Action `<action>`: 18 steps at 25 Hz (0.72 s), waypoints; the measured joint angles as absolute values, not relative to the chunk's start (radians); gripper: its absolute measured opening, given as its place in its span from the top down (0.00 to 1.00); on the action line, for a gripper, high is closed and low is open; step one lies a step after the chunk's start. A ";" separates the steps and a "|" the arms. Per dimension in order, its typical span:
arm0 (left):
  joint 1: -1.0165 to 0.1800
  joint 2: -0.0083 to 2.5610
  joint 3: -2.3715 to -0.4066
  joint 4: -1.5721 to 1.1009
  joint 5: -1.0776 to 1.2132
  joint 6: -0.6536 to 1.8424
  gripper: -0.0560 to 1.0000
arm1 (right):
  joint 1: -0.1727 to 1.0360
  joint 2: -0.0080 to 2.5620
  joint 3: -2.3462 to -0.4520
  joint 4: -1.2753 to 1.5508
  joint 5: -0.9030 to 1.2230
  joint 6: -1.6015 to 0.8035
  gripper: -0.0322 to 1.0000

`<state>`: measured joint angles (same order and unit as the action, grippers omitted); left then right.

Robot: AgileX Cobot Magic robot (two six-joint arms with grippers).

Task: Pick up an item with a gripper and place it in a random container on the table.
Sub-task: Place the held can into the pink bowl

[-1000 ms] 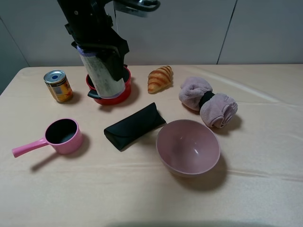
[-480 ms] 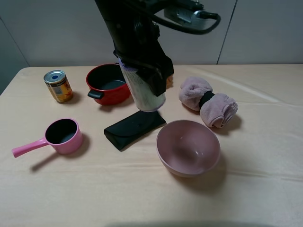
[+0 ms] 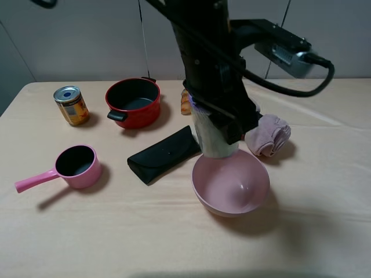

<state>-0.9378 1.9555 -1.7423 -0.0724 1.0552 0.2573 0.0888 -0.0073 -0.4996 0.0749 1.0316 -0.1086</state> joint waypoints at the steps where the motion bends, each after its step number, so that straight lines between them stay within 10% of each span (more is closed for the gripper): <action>1: -0.944 1.976 -1.764 -0.072 1.063 0.257 0.33 | 0.089 -0.007 -0.500 0.075 1.032 -0.109 0.30; 18: -0.994 2.266 -2.026 -0.041 1.173 0.305 0.33 | 0.089 -0.007 -0.500 0.075 1.032 -0.109 0.30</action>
<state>-0.9939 2.2661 -2.0262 -0.0407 1.1728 0.3050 0.0888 -0.0073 -0.4996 0.0749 1.0316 -0.1086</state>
